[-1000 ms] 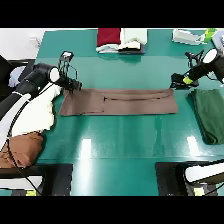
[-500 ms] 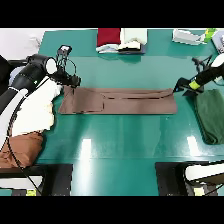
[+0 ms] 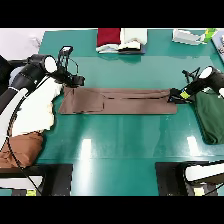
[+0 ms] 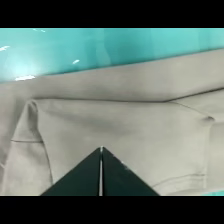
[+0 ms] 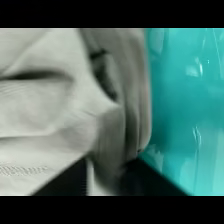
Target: Fold the shirts.
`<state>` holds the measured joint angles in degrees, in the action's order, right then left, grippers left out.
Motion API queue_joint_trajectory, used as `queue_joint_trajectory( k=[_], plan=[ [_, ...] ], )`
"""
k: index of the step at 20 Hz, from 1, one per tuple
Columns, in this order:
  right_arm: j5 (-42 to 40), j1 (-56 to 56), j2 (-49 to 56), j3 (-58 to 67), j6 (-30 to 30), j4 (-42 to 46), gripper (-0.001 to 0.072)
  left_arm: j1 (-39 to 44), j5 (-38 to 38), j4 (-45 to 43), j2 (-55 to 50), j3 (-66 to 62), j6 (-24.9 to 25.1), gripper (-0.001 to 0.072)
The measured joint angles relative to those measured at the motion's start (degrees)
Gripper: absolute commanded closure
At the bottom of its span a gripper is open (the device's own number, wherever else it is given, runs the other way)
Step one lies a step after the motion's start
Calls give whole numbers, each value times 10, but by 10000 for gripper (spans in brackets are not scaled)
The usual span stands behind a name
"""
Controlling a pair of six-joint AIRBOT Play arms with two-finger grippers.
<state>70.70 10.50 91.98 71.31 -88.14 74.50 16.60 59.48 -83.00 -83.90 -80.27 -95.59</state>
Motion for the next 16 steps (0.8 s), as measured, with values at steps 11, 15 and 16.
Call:
queue_joint_trajectory(
  k=[11,15,16],
  plan=[
    [30,-29,-111,22,-3,5,700,85,-46,44,-54,-14,1,684],
    [76,-64,-169,92,-12,0,700,148,-71,67,-131,-70,8,684],
    [82,-76,-180,114,-15,-3,700,161,-75,79,-152,-85,14,684]
  ],
)
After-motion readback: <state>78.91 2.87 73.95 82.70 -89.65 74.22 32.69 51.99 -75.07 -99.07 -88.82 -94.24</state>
